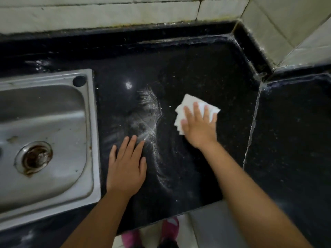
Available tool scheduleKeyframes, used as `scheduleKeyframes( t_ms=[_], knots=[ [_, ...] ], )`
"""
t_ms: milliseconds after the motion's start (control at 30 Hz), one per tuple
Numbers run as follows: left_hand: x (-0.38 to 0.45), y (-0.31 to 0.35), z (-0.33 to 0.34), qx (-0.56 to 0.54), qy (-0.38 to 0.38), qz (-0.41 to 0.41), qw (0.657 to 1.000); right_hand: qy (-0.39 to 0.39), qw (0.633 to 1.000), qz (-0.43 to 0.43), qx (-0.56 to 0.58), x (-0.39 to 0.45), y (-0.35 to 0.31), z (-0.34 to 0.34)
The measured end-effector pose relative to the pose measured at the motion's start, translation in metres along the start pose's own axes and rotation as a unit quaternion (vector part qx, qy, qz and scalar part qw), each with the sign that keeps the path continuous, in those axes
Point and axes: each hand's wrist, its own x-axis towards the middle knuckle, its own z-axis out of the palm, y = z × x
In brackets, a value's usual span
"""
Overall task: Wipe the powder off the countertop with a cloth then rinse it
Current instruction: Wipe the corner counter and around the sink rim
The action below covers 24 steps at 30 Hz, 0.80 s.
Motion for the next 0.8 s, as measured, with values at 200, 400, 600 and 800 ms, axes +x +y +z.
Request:
scheduleKeyframes(
  t_ms=[200,400,600,800],
  knots=[
    [0.001,0.003,-0.004,-0.029,-0.027,-0.029,0.999,0.053,0.986,-0.161,0.005,-0.116,-0.007,0.061],
    [-0.001,0.004,-0.003,-0.004,-0.012,-0.017,1.0,0.045,0.999,0.025,-0.007,-0.099,0.118,0.024],
    [0.002,0.003,-0.003,0.014,0.021,0.0,1.0,0.122,0.992,0.019,-0.009,-0.008,0.035,0.015],
    [0.0,0.004,-0.003,0.001,0.019,-0.006,1.0,0.035,0.989,-0.139,0.022,-0.118,0.029,0.052]
  ],
)
